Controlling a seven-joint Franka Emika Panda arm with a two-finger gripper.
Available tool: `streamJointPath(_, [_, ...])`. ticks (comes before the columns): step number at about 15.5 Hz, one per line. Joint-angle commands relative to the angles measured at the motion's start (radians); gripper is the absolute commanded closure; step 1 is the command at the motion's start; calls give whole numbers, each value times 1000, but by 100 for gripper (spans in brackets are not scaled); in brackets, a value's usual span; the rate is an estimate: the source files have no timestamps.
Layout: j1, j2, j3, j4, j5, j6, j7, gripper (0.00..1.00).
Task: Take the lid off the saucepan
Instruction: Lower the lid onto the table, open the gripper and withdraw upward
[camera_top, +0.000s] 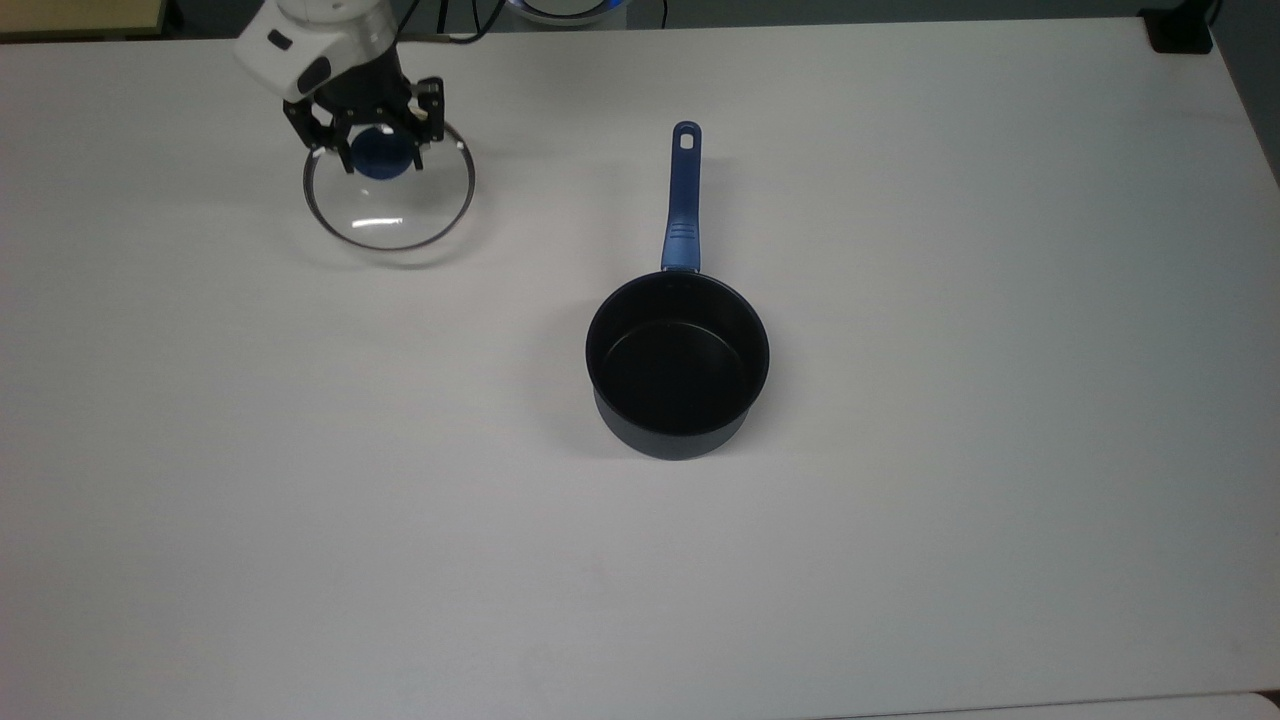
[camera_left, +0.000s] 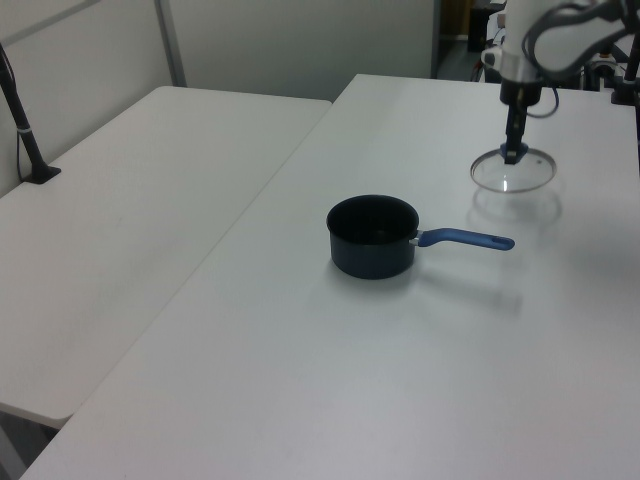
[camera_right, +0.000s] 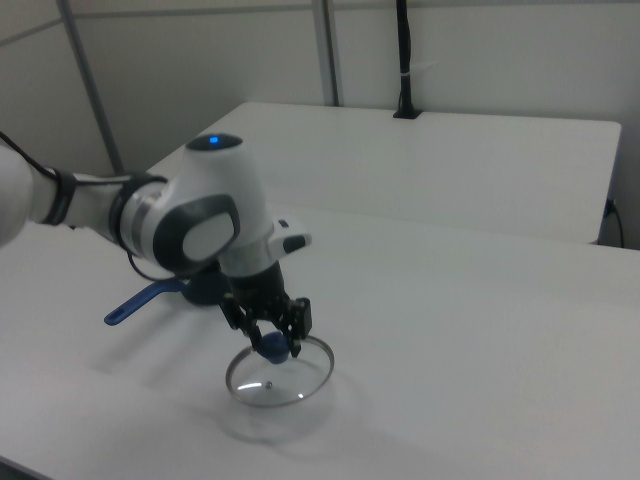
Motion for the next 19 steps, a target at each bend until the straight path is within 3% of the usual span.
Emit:
streamJointPath(1, [4,29,2,-80,22,147,-39,52])
streamJointPath(3, [7,43,2,-80,23,150,-38,51])
streamJointPath(4, [7,44,2,-79,23,148,-33,45])
streamJointPath(5, [7,46,2,-76,26,144,-25,17])
streamJointPath(6, [7,34,2,-66,49,124,3,0])
streamJointPath(8, [12,12,2,33,80,-18,75,0])
streamJointPath(13, [56,4,8,450,133,-478,256,0])
streamJointPath(19, [190,-71,3,530,121,-592,555,0])
